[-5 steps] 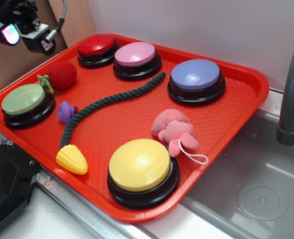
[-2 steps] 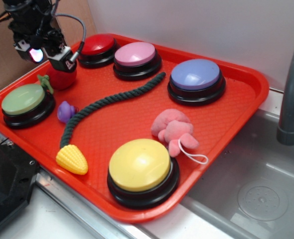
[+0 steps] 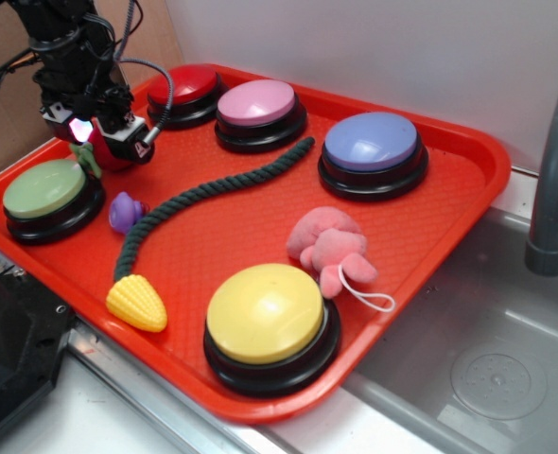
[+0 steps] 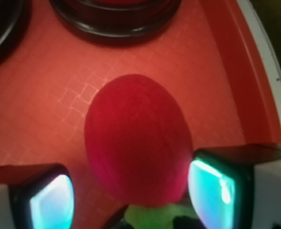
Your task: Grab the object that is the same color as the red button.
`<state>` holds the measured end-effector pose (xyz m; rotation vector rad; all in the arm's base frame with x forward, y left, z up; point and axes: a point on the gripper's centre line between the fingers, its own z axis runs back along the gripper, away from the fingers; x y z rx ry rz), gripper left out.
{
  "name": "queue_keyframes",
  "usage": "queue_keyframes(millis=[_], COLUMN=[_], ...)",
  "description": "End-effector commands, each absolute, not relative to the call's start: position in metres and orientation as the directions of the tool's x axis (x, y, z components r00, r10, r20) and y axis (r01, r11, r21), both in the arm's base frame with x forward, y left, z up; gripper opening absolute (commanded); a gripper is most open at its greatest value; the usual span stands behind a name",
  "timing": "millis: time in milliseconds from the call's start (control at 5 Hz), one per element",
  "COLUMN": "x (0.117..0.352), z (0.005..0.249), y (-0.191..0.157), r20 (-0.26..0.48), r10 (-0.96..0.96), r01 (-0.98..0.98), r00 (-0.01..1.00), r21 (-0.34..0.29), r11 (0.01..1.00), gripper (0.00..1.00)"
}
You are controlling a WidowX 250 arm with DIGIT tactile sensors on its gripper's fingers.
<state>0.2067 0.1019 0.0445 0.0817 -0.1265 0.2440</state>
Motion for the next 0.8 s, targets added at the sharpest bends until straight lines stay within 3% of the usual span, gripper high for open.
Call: queue_keyframes(millis=[0, 200, 400, 600], x=[0.2043, 0.2038, 0.2019, 0.2013], z=[0.0439, 0.0421, 0.0411, 0.0416], y=[0.1158, 0.1179, 0.1176, 0.1177], r20=[0.152, 0.151, 0.152, 0.16], r10=[0.292, 0.313, 0.323, 0.335], r01=[-0.307, -0.328, -0.341, -0.356], r00=[0.944, 0.938, 0.934, 0.928], r21=[0.083, 0.091, 0.112, 0.129], r11=[0.948, 0.94, 0.933, 0.925], gripper=[1.0, 1.0, 0.14, 0.0])
